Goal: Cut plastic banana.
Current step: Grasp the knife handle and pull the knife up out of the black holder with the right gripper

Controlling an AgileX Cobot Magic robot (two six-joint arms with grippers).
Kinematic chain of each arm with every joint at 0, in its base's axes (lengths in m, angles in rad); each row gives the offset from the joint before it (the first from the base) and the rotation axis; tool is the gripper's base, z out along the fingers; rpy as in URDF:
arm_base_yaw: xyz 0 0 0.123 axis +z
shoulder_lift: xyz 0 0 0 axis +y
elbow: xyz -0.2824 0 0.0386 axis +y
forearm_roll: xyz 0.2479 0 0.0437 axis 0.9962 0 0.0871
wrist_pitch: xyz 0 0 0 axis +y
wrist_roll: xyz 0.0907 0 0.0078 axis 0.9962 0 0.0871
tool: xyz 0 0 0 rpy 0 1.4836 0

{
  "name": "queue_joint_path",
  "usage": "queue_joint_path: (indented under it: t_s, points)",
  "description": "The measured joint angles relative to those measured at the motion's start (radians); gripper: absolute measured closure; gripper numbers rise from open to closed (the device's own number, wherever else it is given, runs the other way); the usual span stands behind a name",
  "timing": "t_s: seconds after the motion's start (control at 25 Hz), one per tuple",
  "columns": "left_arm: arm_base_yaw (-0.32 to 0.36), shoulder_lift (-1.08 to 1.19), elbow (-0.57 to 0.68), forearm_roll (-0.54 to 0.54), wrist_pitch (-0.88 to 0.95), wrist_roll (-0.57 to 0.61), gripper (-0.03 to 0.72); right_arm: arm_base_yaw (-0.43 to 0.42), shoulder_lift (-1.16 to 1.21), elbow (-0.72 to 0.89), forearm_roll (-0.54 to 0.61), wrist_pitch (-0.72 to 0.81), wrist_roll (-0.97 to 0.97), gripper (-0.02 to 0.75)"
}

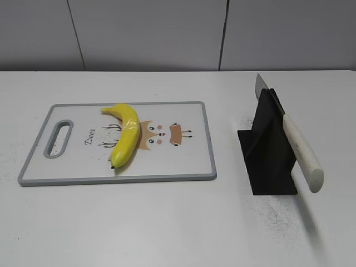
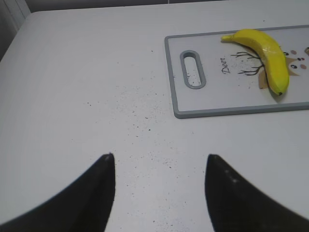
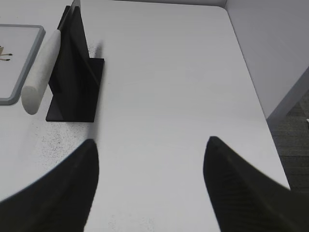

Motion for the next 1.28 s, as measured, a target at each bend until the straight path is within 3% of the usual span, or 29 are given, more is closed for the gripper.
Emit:
queue_joint_path:
  t_s: [1.28]
  points:
    - [0.000,0.000,0.000,0.000,0.000,0.000,0.135,0.000,0.000,0.000,0.000,0.000,0.000,0.223]
